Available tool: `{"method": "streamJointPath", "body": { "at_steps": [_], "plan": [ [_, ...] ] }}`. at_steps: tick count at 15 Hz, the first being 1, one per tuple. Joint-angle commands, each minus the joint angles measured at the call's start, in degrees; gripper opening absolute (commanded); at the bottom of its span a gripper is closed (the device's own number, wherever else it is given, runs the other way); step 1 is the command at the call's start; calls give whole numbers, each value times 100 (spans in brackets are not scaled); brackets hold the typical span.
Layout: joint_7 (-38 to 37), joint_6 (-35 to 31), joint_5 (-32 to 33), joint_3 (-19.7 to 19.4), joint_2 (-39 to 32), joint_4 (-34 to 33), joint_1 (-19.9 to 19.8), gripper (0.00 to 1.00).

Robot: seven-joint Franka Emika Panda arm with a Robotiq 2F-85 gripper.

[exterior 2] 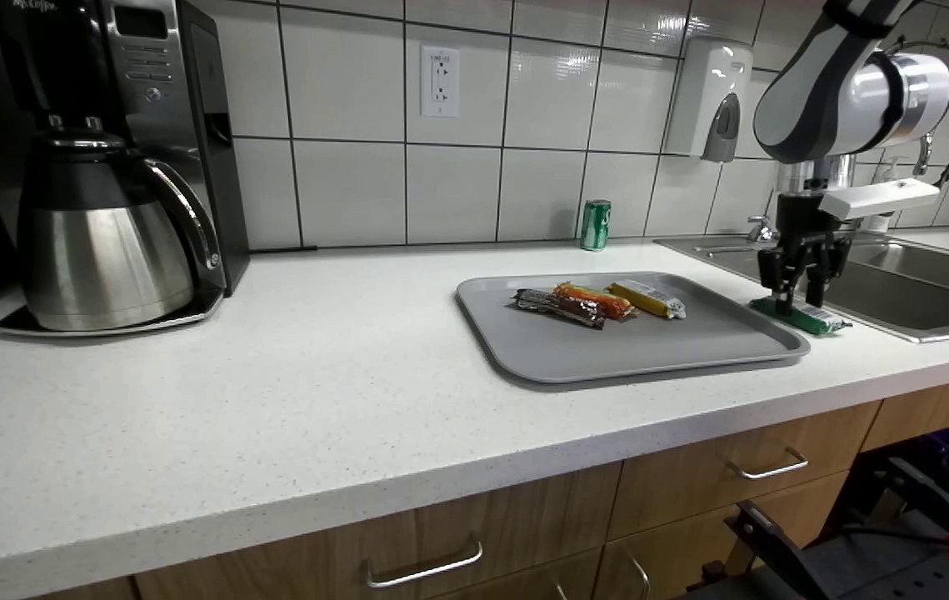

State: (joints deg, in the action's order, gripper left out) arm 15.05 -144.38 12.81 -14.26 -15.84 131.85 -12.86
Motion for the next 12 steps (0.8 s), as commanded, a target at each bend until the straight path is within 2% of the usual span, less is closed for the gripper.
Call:
{"method": "streamJointPath", "body": {
  "at_steps": [1,3,12],
  "plan": [
    [-51,-91,28,39,-53,-63,-68,27],
    [-55,-96,34,37,-58,-61,-66,14],
    [104,48,-93,98,415,25,-79,14]
  ]
}}
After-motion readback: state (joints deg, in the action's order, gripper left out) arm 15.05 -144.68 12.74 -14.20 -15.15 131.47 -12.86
